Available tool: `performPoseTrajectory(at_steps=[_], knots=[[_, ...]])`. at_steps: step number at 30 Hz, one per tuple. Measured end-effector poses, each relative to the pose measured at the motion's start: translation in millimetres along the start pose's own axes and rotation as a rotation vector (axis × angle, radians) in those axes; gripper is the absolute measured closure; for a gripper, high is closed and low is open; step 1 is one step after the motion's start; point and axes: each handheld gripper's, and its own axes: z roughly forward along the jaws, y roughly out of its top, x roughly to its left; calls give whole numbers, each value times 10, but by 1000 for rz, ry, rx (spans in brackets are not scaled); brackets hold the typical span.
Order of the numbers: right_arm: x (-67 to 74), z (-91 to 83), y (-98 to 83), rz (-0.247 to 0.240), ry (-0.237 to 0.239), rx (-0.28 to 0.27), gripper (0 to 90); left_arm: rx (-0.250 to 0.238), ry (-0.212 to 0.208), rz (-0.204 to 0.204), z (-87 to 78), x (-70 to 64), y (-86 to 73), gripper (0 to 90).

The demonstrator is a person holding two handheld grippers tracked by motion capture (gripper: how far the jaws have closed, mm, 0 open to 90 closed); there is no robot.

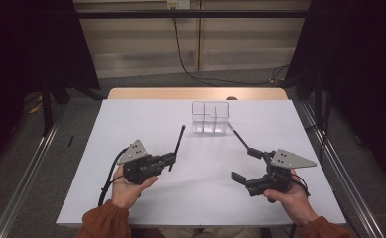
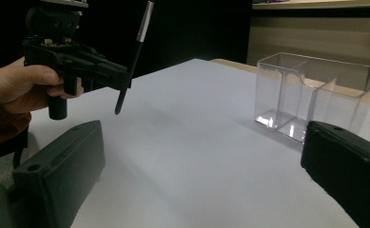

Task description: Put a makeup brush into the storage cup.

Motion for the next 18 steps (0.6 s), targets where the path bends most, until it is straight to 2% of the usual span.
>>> performPoseTrajectory(at_steps=[1,7,11,12,18], knots=[[0,0,0,0,0,0,2,-1,-15,-1,14,-8,0,843],[43,155,63,-22,32,1,0,5,-38,3,95,-76,6,844],[72,223,93,-4,49,10,0,0,-48,1,148,-126,19,843],[99,269,118,-13,66,25,0,0,-53,2,159,-140,22,844],[122,400,176,-16,111,36,0,10,-70,12,243,-210,32,844]])
